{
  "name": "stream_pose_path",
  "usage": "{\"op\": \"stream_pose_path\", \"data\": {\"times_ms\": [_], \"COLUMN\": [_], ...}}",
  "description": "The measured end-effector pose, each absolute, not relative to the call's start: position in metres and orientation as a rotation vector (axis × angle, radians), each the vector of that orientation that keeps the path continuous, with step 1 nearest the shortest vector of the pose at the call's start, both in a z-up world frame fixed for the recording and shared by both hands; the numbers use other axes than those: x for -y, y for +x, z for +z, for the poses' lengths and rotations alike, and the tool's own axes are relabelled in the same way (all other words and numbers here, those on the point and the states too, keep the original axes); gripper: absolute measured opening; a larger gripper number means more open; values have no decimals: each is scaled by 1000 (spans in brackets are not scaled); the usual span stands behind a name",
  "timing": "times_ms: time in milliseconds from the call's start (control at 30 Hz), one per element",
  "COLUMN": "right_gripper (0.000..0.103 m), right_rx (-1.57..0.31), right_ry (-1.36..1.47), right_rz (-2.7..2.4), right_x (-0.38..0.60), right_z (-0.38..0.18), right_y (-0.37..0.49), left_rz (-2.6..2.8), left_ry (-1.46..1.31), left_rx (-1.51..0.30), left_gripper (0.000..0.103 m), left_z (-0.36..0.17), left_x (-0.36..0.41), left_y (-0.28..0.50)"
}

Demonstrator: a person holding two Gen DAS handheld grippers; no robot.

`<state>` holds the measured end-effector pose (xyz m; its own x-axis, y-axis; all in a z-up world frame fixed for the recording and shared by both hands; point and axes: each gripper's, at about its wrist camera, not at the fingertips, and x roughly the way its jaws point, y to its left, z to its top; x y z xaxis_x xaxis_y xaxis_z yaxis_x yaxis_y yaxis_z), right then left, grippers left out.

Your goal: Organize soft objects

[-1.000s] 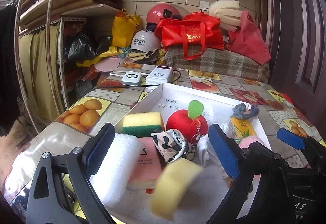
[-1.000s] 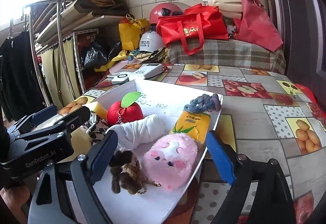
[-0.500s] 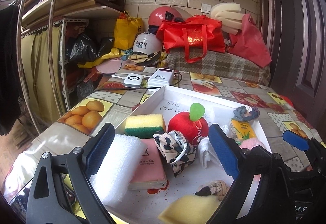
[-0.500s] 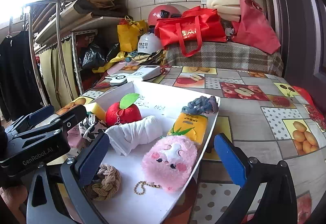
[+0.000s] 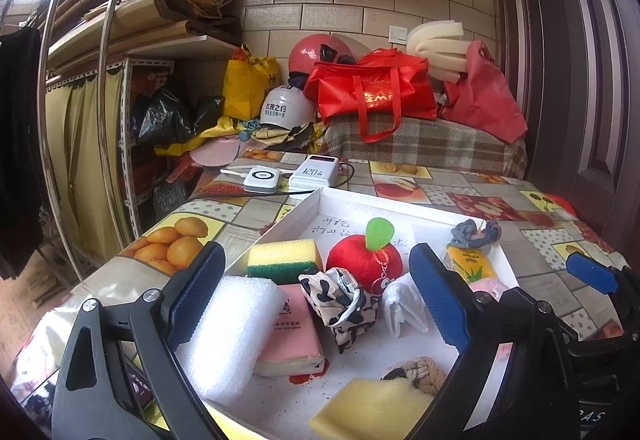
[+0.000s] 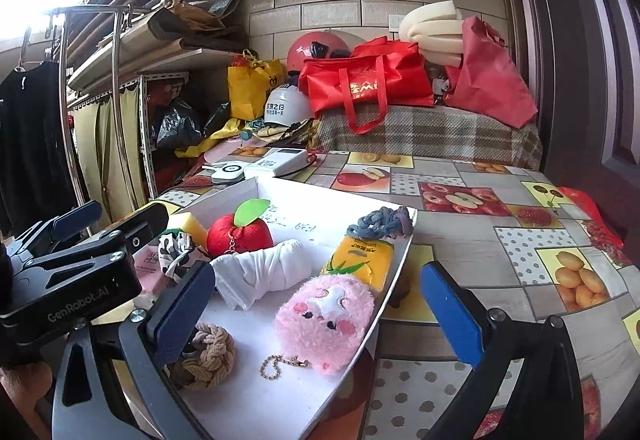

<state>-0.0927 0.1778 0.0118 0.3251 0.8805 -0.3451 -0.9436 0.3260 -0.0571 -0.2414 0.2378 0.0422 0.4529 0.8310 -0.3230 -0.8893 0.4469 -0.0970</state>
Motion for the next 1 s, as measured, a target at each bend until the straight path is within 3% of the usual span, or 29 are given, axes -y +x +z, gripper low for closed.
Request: {"op": "stream_pose_path", "data": {"times_ms": [600,1000], "right_gripper": [103,103], "right_rx": [-333,-403], "right_ry": [-239,-51], "right_rz": [1190,1126], "right_x": [-110,-57], "right_z": [9,17], "right_y": [-80,-45], "left_rz": [1011,997], "left_ry": [-229,-229], "left_rx": [-277,-301], "left_gripper": [94,94], "left_z": [40,40], "left_x": [-188,-170], "left_y": [-237,-234]}}
